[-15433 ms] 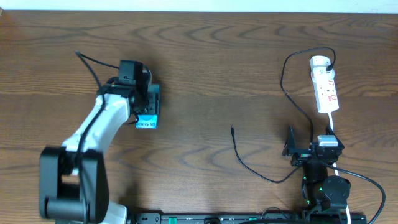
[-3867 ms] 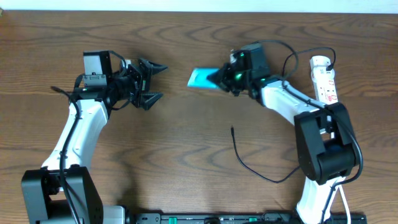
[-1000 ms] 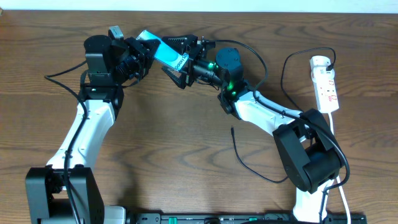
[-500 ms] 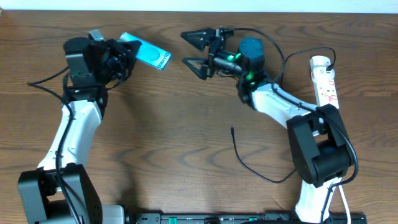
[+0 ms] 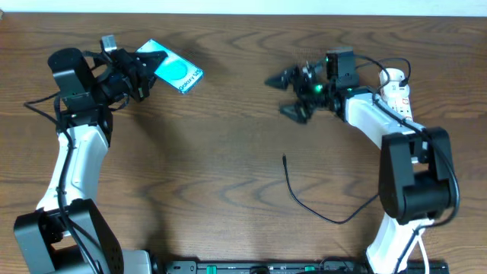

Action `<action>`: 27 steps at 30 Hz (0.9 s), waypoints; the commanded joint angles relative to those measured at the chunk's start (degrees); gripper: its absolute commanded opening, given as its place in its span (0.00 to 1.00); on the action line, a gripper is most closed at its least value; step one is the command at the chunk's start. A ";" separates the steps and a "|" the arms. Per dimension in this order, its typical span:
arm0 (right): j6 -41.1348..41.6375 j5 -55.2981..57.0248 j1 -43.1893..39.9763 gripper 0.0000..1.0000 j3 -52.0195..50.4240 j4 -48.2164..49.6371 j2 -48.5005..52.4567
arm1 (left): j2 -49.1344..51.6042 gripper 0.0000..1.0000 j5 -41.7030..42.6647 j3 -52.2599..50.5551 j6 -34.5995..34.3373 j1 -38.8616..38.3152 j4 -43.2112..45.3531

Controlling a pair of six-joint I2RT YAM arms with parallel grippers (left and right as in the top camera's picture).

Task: Plug charger to phone and switch on socket
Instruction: 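Open the right gripper and pull it away from the phone, then move the right gripper down over the black cable's connector end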

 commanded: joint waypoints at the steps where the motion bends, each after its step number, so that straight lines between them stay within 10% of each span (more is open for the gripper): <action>1: -15.58 15.26 0.20 0.99 0.24 -9.81 -7.89 | -0.46 0.07 8.00 0.52 1.40 0.33 0.96; 12: -32.96 35.76 2.99 0.98 0.24 -38.10 -20.81 | 5.31 0.07 9.07 0.52 6.14 -6.14 0.57; 27: -43.56 36.54 7.80 0.95 0.24 -47.74 -13.88 | 14.84 0.07 15.93 0.63 0.48 -11.15 19.82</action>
